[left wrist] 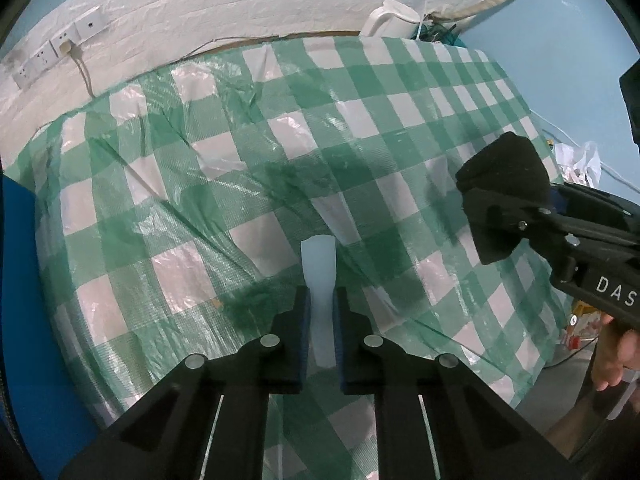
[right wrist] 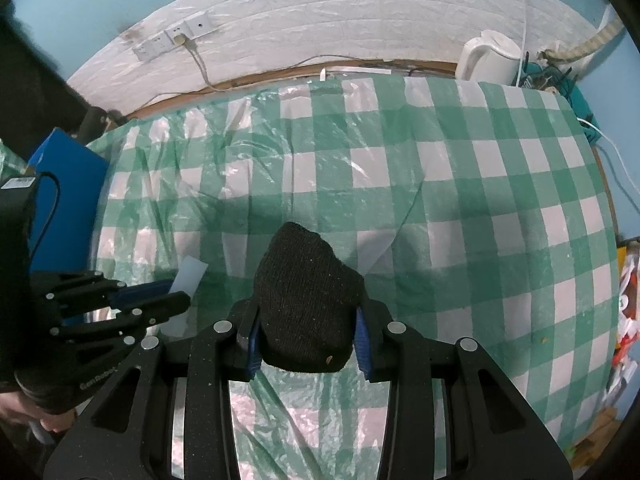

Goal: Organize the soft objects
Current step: 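Grasp the black cloth with the right gripper while the left grasps the white foam tube, then lift the black cloth and foam tube and carry both toward the box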

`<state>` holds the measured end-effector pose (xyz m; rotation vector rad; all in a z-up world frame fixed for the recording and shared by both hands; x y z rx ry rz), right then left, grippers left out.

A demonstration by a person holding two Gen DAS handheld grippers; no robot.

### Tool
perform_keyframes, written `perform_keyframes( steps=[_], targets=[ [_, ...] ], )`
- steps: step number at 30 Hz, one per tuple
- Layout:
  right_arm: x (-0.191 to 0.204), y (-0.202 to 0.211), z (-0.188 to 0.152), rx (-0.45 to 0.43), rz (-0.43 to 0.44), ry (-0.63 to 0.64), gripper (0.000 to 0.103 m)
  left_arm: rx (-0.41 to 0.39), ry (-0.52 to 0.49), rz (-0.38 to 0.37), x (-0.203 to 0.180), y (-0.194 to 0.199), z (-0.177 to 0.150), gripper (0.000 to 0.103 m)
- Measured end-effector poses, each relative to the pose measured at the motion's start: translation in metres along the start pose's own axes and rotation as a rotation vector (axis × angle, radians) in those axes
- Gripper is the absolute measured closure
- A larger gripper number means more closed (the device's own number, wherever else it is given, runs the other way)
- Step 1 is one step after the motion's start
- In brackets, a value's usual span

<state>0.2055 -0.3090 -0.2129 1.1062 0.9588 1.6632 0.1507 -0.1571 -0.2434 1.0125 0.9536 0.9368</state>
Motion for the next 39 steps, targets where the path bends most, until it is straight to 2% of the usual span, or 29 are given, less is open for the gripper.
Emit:
perform_keyframes(
  steps=[24,39],
  targets=[
    [0.039,0.051,-0.013,-0.038,0.048,0.081,0.068,-0.109,-0.024,0.035,0.005,0.065,-0.012,0.093],
    [0.079,0.07,-0.026,-0.034,0.103,0.161,0.068,-0.172,-0.038,0.068,0.015,0.11,-0.036,0.093]
  ],
)
Point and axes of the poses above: each gripper's, at about its wrist camera, not at the fingertips, and y roughly against the way its jaws point, x to its left, z to its top, the point moved 8 cm from there along -y, roughly the way its jaws point, and after that the axes turned 7 degrees about -y, right-handed, at the moved point
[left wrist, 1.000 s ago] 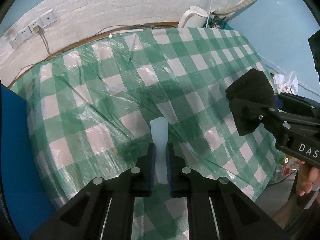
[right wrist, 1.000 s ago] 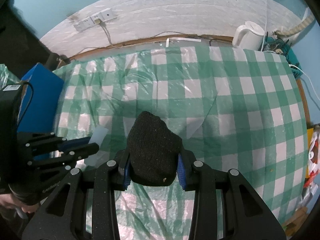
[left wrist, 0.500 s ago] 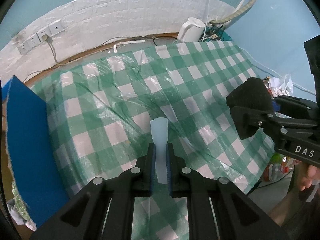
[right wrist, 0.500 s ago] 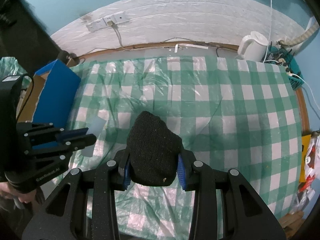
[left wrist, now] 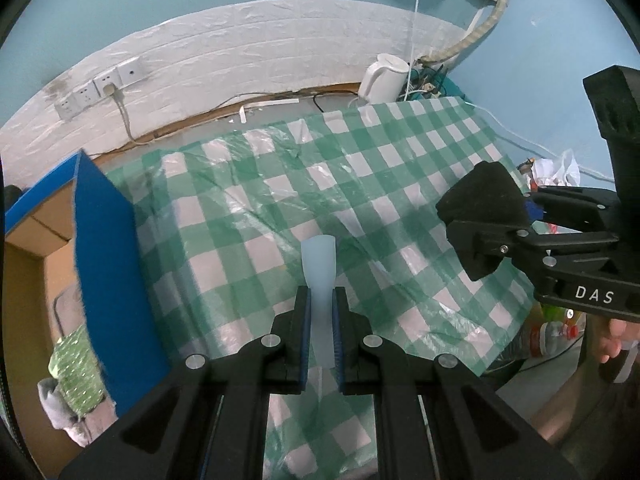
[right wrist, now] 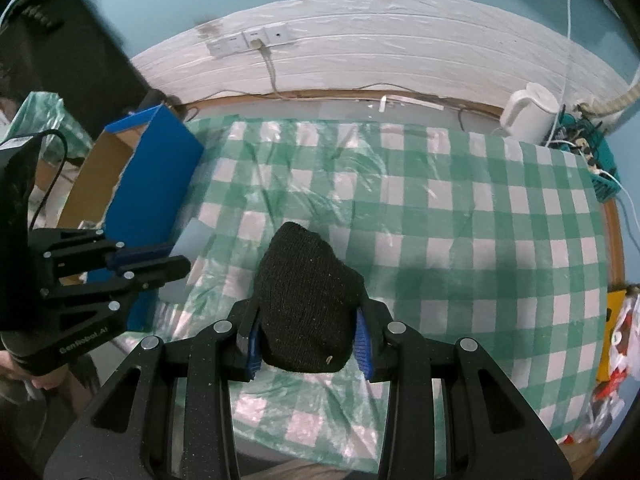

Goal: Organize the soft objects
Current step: 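Lift the black cloth and foam tube and carry both toward the box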

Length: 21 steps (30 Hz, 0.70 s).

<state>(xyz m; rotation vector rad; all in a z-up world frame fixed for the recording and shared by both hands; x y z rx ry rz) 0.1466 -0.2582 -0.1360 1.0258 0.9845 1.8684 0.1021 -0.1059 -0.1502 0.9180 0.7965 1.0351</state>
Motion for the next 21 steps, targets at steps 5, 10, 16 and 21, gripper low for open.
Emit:
perform_keyframes(
  steps=[5,10,16,21],
  targets=[
    [0.021,0.002,0.001,0.0,0.027,0.03,0.068,-0.007,0.009,0.024,0.01,0.013,-0.01,0.093],
    [0.041,0.004,0.003,-0.001,0.049,0.061,0.068,-0.024,0.025,0.041,0.021,0.029,-0.018,0.093],
    [0.068,0.006,0.006,-0.003,0.074,0.09,0.068,-0.04,0.051,0.061,0.036,0.045,-0.028,0.093],
    [0.09,0.005,0.01,-0.002,0.092,0.112,0.068,-0.054,0.072,0.066,0.048,0.056,-0.037,0.093]
  ],
)
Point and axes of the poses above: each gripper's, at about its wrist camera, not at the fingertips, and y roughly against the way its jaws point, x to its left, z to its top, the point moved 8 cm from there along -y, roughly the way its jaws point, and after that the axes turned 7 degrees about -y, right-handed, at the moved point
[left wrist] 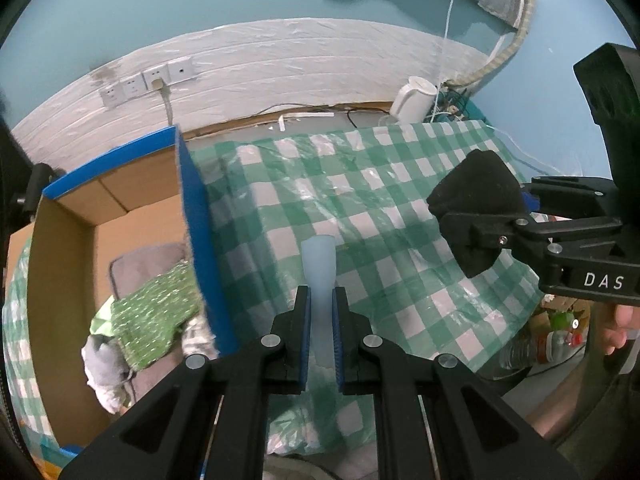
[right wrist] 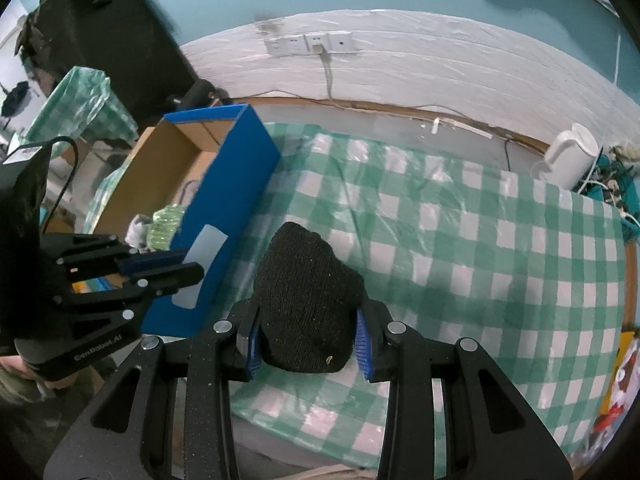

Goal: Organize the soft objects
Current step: 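Lift the black cloth and foam tube and carry both toward the box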

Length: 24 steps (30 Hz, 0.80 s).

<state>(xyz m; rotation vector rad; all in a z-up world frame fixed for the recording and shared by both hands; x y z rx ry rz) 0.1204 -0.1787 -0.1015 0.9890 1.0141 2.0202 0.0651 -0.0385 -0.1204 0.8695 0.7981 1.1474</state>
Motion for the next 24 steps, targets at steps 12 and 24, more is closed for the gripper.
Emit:
perform_keyframes(
  steps=[12,24],
  targets=[
    [0.052,-0.015,0.015,0.018,0.032,0.061,0.068,-0.044,0.07,0.012,0.036,0.029,-0.015,0.093],
    [0.104,-0.039,0.024,0.049,0.047,0.131,0.068,-0.075,0.141,0.044,0.077,0.048,-0.031,0.093]
  ],
)
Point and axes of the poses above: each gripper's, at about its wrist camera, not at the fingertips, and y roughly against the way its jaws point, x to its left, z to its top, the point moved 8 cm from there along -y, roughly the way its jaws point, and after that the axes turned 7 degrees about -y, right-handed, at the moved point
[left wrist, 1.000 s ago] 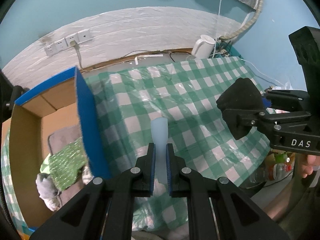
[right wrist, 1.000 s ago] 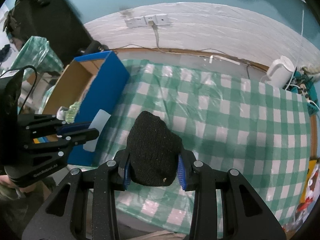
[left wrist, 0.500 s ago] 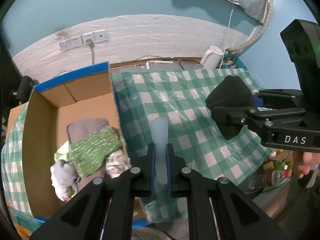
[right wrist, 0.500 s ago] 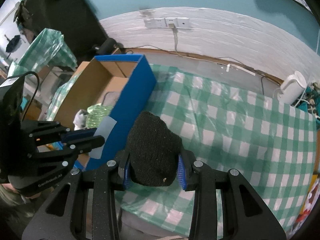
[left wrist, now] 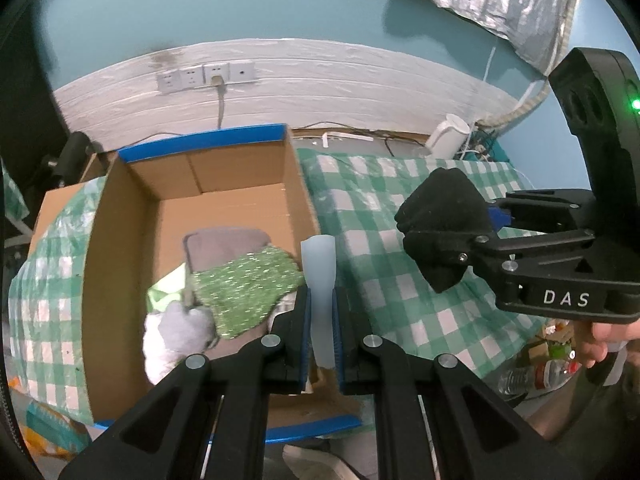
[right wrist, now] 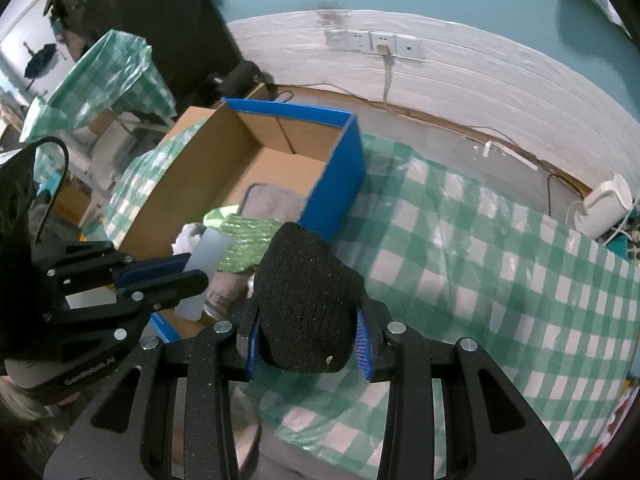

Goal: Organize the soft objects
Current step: 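Lift the black cloth and foam tube and carry both toward the box, then lower the black cloth and foam tube into the box and open both grippers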

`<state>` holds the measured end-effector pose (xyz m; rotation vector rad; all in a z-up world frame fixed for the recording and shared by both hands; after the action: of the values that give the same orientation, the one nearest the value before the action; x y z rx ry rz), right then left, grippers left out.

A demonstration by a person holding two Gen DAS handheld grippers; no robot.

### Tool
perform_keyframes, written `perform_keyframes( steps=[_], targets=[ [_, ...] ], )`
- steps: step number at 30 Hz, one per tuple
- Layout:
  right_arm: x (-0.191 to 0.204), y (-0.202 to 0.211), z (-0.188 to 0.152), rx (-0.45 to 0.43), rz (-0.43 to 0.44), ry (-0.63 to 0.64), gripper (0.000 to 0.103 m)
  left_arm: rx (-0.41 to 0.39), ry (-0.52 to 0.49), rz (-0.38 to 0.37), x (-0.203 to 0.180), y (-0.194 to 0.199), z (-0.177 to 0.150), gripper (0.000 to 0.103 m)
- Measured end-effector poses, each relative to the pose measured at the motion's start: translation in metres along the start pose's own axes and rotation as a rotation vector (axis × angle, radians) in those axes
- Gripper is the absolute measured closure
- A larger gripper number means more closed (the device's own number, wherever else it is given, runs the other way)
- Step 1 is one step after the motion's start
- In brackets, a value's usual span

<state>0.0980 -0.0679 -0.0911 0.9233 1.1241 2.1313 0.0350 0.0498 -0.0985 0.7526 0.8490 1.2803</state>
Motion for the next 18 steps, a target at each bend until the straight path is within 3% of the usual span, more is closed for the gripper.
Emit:
perform_keyframes(
  steps=[18],
  targets=[
    [0.056,-0.044,0.012,0.054,0.023,0.072,0.067,0.007,0.104,0.054,0.063,0.008,-0.026,0.093]
  ],
)
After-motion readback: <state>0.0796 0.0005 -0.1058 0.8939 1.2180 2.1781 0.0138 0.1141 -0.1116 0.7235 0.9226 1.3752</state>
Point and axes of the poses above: each gripper's, at about its wrist camera, not at the fingertips, and y roughly against the way its jaws point, x to its left, z to its top, the point moved 8 cm from there along -y, roughly the way its jaws point, and after that the axes turned 7 degrees about -y, right-handed, at the moved point
